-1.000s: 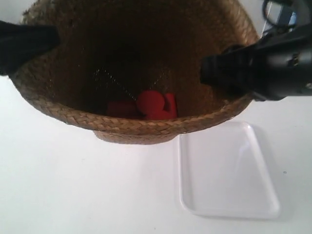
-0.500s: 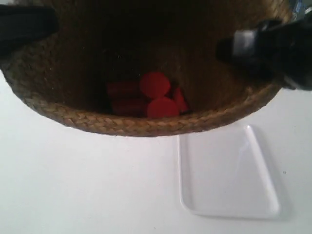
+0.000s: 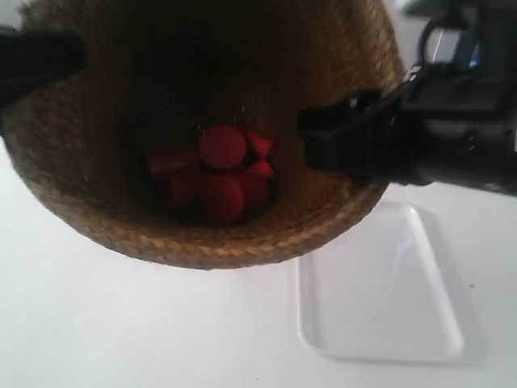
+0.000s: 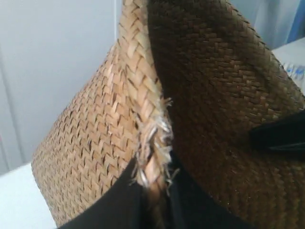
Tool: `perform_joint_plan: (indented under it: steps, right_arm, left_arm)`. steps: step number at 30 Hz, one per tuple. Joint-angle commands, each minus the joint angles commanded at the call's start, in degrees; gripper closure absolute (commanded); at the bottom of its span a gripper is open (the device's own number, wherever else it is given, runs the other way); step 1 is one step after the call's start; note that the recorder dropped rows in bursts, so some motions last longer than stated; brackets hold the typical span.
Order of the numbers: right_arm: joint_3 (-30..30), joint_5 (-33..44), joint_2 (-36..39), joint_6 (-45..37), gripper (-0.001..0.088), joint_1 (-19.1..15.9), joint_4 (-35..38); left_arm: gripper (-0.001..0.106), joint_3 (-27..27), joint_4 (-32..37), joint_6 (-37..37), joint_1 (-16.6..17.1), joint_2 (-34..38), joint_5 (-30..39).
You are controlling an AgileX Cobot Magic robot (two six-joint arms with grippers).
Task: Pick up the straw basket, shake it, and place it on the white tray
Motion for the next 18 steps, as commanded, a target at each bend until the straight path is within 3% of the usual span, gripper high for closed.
perform_joint_plan:
  steps: [1,3,6,8,11,14,16,18]
  right_arm:
    - [3.76,-8.01,4.49,-0.3,0.0868,-1.08,-2.77]
    - [4.07,-8.98,10.78,0.0,0.0868,-3.5,-2.91]
    - [-1.72,4.84,8.44,1.53,0.0868,-1.76,0.0]
    - [-4.28,8.72,4.91,-1.15,0.0868,0.67,0.0]
    - [-3.74,4.95,0.09,-1.27,0.0868,1.61,-0.32]
    - [1.84,-3.41,5.96,-0.87,0.0868,-0.28,-4.6]
    - [1.74,-1.03,11.48,-0.07,0.0868,-2.33,-4.46]
    - [-1.69,7.26,10.25,2.6,0.0868,-1.82,-2.66]
  left_arm:
    - [0.105,4.12,-2.56,0.21,0.0,3.9,-6.26]
    - [0.105,6.07,-1.8,2.14,0.0,8.89,-10.34]
    - [0.105,2.24,1.31,2.1,0.0,6.46,1.21]
    - [0.105,-0.78,1.32,1.69,0.0,2.73,5.69]
    - [0.105,-1.31,0.54,1.45,0.0,0.68,3.58]
    - [0.105,3.64,-1.14,1.84,0.0,5.25,-5.97]
    - [0.105,4.7,-0.4,2.82,0.0,9.23,-7.71]
    - [0.105,1.9,0.01,2.25,0.0,7.5,-0.47]
